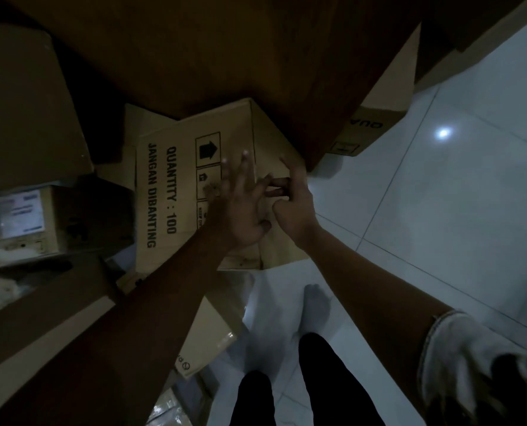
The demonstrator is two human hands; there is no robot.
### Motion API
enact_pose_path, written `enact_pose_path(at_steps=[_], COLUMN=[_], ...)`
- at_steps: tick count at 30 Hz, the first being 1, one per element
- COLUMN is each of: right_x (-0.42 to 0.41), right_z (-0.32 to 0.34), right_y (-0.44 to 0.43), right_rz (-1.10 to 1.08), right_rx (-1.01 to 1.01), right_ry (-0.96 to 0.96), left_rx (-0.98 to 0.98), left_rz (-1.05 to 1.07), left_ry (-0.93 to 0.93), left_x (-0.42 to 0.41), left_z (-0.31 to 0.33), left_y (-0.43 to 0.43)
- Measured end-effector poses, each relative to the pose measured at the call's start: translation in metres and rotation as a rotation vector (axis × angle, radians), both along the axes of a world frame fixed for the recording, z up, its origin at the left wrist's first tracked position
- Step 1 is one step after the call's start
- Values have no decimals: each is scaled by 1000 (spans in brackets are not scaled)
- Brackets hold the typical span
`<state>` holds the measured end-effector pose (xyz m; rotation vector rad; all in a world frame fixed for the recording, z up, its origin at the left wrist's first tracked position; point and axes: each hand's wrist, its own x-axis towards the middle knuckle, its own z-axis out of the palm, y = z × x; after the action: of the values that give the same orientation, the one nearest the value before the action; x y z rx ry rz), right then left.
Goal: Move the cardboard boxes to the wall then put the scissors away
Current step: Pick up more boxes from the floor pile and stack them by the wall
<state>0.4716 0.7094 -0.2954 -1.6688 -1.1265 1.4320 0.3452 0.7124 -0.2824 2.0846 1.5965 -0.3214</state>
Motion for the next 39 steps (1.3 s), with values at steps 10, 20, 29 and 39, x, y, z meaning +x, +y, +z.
enact_pose_path(at_steps=[10,20,29,39], right_x=[-43,-84,-54,17], right_z=[-33,-12,-24,-66], right_y=[-27,-47,-30,-11], right_rz=[449,522,546,374], right_rx=[-208,-142,-19,-437], right_ry=[-268,-487,-578,-607], left_rx=[19,185,164,203], left_rz=[189,-150,-73,-38], left_ry=[44,464,443,413], left_x=[-85,-72,-115,-158], left_z=[24,32,28,35], left_y=[16,18,9,6])
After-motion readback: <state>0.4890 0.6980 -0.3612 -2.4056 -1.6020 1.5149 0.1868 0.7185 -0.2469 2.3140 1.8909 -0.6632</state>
